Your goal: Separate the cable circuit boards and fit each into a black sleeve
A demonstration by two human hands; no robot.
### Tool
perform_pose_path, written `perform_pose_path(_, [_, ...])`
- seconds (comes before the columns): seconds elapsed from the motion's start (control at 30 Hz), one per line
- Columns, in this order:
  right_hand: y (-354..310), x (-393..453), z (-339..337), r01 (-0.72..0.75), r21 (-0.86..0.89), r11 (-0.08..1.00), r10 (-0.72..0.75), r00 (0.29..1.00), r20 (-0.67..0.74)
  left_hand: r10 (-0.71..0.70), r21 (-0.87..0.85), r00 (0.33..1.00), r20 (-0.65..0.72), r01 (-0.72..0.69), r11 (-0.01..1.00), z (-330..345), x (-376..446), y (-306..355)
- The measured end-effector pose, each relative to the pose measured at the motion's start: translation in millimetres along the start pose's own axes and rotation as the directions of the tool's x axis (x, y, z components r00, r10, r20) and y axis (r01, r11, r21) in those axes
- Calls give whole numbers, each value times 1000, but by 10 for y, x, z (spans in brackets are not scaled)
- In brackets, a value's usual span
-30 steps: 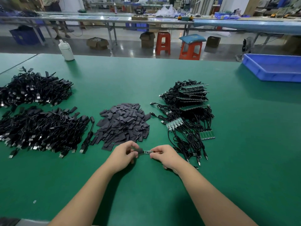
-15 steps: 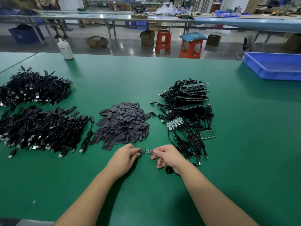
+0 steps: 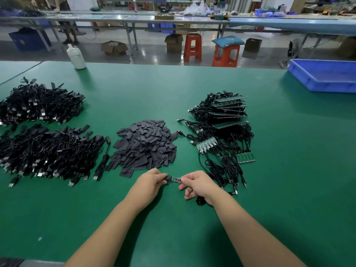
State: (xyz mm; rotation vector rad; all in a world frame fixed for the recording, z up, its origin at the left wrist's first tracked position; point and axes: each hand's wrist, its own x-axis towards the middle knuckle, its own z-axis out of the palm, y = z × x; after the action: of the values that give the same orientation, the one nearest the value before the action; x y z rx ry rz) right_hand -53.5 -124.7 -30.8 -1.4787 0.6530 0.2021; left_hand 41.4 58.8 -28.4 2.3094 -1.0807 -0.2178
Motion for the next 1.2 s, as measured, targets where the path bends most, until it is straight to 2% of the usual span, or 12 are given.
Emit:
perform_pose_path(0.27, [5, -9, 7, 6, -22, 1000, -6, 1000, 18, 31, 96, 999, 40, -34, 995, 43, 55, 16])
perform_pose_path(0.4, [2, -20, 18, 12, -44, 999, -11, 999, 30, 88, 184, 989, 122, -109, 977, 53, 103, 56])
perform_pose_path(0.53, [-6, -36, 26, 19, -46, 999, -18, 999, 35, 64, 270, 977, 204, -119, 955, 116, 152, 172])
perform_pose_path(0.67, [-3, -32, 13, 20, -38, 999, -19, 999, 39, 45, 281, 984, 173, -93, 955, 145, 156, 181])
perform_pose_path(0.87, [3, -11, 13, 22, -53, 998, -20, 999, 49, 49, 114, 995, 83, -58, 992, 209, 79, 162])
perform_pose_path(1.0, [24, -2, -8, 34, -67, 997, -29, 997, 75, 14, 142, 994, 105, -29, 989, 238, 88, 179])
perform_pose_path(1.2, [40, -3, -28, 46, -86, 995, -37, 995, 97, 32, 297, 983, 180, -85, 951, 278, 123, 274])
